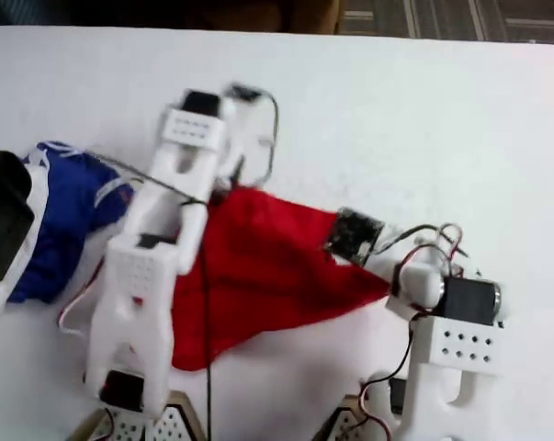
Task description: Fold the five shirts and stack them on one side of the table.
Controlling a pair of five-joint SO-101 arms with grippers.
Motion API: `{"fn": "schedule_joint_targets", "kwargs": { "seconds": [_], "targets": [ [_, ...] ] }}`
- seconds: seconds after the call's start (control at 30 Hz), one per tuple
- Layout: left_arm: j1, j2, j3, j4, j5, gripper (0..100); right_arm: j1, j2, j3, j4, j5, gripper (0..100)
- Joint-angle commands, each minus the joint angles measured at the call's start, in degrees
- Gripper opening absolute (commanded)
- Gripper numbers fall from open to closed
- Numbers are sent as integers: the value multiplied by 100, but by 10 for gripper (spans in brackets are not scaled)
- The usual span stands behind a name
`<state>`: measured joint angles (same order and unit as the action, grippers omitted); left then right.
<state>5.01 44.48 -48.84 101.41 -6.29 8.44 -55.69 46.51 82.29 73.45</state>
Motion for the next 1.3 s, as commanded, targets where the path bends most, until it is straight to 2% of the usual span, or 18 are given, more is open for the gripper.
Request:
{"fn": "schedule_joint_targets", "kwargs": {
  "seconds": [0.0,0.2,0.33,0.4,0.57,0.77,0.9,1.03,1.2,1.27],
  "targets": [
    [-316,-1662,-57,114,18,24,541,-57,-53,-646,-18,18],
    [-308,-3516,-48,114,18,24,1077,-57,-44,-919,-9,18],
    [-308,-4000,312,114,-26,25,1191,-13,-35,-382,35,18],
    [-316,-4062,901,105,-273,25,1147,-4,-9,-4,123,18],
    [-519,-4044,3002,-158,-809,25,1209,-4,-9,629,1037,18],
    [-914,-4053,4620,9,-2268,27,1446,-4,-9,884,1512,18],
    [-1090,-4105,4989,105,-3279,61,1473,-48,-9,884,1530,18],
    [-1143,-4105,5253,114,-4422,225,1464,-48,-9,884,1530,18],
    [-1152,-4062,4699,88,-4791,242,1473,-48,-9,884,1530,18],
    [-1108,-3965,4163,-97,-4387,242,1473,-48,-9,884,1530,18]
  ]
}}
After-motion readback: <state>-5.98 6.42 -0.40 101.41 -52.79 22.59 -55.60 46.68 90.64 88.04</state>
